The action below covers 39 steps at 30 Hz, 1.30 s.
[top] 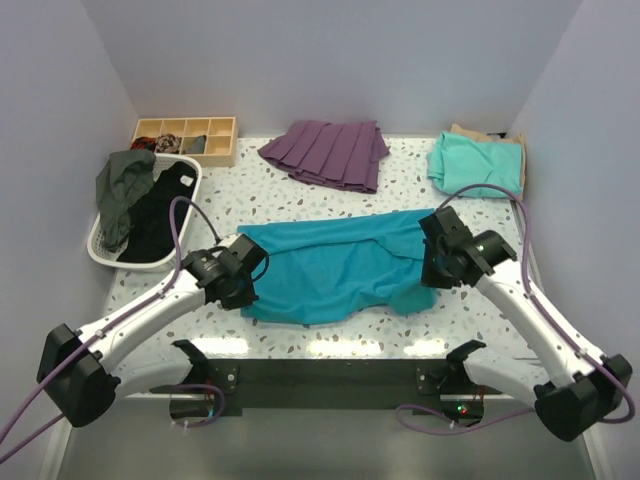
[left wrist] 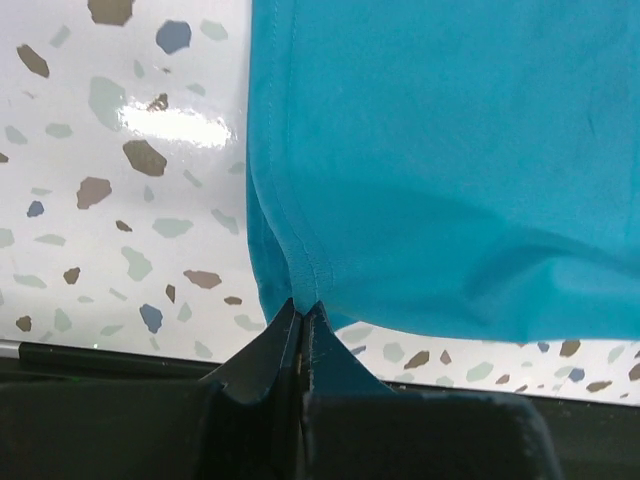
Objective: Fold and stack the t-shirts
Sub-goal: Fold the other side of the tshirt into a rectangle
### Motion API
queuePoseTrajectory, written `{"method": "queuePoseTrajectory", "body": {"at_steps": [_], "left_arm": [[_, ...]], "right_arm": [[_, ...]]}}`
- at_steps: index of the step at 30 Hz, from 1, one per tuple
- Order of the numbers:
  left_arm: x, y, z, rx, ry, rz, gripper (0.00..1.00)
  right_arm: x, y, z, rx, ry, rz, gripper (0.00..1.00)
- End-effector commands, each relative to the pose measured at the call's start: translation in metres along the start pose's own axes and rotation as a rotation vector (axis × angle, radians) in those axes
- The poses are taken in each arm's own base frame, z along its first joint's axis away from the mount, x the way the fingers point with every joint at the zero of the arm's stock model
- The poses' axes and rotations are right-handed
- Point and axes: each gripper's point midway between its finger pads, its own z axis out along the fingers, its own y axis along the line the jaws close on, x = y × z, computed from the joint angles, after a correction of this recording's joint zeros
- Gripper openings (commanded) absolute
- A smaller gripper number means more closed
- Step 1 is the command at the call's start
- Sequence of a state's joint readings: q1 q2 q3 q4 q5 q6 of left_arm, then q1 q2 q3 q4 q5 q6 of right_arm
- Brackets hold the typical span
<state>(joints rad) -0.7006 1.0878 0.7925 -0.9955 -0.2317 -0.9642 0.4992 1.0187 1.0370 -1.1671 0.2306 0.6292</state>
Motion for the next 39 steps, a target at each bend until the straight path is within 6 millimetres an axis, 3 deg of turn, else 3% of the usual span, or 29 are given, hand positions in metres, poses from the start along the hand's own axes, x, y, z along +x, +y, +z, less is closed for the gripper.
{"method": "queuePoseTrajectory", "body": {"at_steps": [1, 10, 19, 24, 27, 34, 37, 38, 39], "left_arm": [[-0.03, -0.004, 0.004, 0.008, -0.083, -0.04, 0.0], [-0.054, 0.006, 0.044, -0.009, -0.069, -0.102, 0.0], [-0.073, -0.001, 0.068, -0.031, -0.062, -0.091, 0.0], [-0.091, 0.0, 0.077, -0.067, -0.087, -0.081, 0.0], [-0.102, -0.001, 0.082, -0.075, -0.107, -0.076, 0.0], [-0.118, 0.008, 0.106, -0.184, -0.133, -0.055, 0.0], [-0.133, 0.015, 0.111, -0.251, -0.186, -0.054, 0.0], [-0.14, 0.014, 0.111, -0.26, -0.21, -0.055, 0.0], [-0.144, 0.018, 0.114, -0.287, -0.218, -0.055, 0.0]], "right_arm": [[-0.022, 0.001, 0.029, 0.053, -0.004, -0.029, 0.0], [-0.041, 0.002, 0.081, 0.101, 0.128, -0.11, 0.0], [-0.081, -0.004, 0.102, 0.142, 0.143, -0.161, 0.0], [-0.091, -0.011, 0.121, 0.16, 0.198, -0.192, 0.0], [-0.096, -0.015, 0.131, 0.167, 0.209, -0.186, 0.18], [-0.106, -0.024, 0.158, 0.2, 0.221, -0.161, 0.22], [-0.115, -0.019, 0.154, 0.175, 0.184, -0.148, 0.23], [-0.119, -0.017, 0.144, 0.159, 0.148, -0.134, 0.25], [-0.118, -0.011, 0.139, 0.119, 0.144, -0.129, 0.34]]}}
